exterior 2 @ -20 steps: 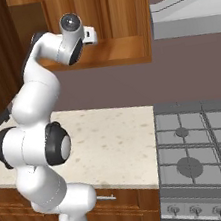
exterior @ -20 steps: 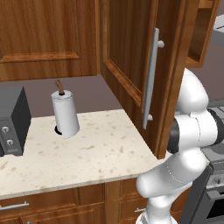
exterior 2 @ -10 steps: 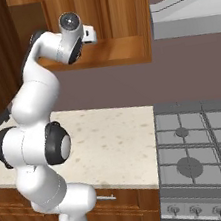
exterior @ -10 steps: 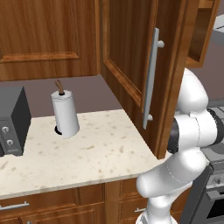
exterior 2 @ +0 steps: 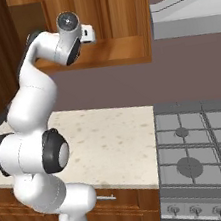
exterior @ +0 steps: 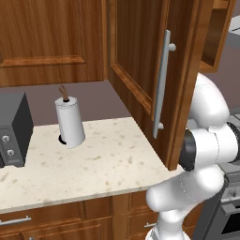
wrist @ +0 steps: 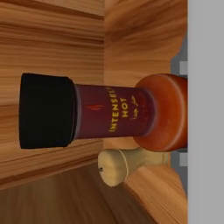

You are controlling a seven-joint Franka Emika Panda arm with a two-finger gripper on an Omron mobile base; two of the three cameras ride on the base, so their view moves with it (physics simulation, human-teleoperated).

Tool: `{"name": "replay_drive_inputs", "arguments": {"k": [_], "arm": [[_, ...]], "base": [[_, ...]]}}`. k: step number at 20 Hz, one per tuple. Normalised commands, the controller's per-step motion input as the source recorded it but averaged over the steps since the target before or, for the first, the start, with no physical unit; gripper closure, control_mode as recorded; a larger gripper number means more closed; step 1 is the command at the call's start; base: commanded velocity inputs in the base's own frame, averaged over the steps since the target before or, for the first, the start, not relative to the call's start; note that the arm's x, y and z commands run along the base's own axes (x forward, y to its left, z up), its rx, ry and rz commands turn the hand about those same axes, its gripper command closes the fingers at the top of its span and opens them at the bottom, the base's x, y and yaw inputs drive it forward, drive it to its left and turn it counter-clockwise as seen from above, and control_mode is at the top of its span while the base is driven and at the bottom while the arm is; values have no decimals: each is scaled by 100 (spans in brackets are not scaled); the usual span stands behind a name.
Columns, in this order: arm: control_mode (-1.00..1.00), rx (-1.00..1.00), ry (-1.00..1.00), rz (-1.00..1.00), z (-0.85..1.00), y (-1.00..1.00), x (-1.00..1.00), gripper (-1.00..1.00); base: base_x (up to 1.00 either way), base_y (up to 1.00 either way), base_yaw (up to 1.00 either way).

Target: Take 2 condiments from the cabinet and move them on the counter near the stove.Make sure the condiments are lined up with each other, next to each other.

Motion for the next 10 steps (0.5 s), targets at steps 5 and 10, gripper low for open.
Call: {"name": "replay_drive_inputs", "arguments": {"k": [5, 10], "arm": [[-100, 0, -27, 0, 17, -20, -97, 100], [-100, -3, -7, 0, 12, -32, -100, 100]], "base": [[0, 0, 0], [0, 0, 0]]}}
